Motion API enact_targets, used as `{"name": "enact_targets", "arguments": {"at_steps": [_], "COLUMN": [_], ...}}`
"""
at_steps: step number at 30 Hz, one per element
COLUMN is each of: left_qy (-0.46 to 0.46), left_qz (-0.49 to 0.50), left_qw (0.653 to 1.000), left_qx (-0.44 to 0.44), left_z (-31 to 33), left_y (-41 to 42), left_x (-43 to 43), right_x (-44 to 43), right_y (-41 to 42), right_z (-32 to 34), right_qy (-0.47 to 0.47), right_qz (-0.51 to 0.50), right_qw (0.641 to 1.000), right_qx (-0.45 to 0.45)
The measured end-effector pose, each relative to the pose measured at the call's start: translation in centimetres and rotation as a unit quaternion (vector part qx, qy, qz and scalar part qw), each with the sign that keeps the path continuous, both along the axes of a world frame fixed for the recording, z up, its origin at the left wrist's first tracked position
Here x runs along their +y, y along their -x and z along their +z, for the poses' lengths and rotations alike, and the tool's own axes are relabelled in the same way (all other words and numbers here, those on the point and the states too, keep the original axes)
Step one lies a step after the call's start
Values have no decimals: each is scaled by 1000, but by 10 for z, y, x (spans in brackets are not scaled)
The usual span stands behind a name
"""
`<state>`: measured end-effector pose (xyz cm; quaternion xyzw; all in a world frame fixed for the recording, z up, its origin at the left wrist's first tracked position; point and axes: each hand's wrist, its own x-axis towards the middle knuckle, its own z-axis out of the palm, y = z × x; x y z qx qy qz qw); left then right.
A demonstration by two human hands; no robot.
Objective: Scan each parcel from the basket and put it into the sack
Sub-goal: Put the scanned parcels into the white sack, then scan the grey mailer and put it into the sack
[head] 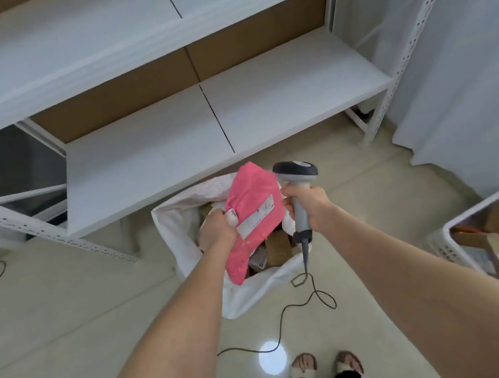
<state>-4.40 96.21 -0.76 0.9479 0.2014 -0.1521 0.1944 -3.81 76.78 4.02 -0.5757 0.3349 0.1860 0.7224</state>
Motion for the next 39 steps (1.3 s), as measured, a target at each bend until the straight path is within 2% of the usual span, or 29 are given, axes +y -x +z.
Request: {"name": "enact_targets", "arguments": {"at_steps": [9,13,16,19,22,28,39], "left_qy": [-178,-224,-233,-229,-187,-83,-28], "left_qz": [-89,-117,-93,-92,-107,-105,-249], "left_qw": [979,964,964,967,976,984,967], "left_qx": [51,78,85,57,40,114,49], "left_z": [-137,-175,-183,-172,-152,-97,40], "left_y": [-13,-29,-39,-47,-50,-52,-56], "left_x": [12,8,7,8,7,-15,-176], "right_x": [13,14,14,13,11,-6,-109], "right_y": [-34,-43,-47,-47,-45,-28,41], "right_z": [-118,-151,-164,-162,-149,-94,13], "right_qy": [-9,-21,-22,-18,-19,-41,-58], "right_qz": [36,36,31,28,23,-13,-164], "right_qw": [999,999,999,999,999,999,985], "right_qx": [-3,-2,4,11,21,20,-6]}}
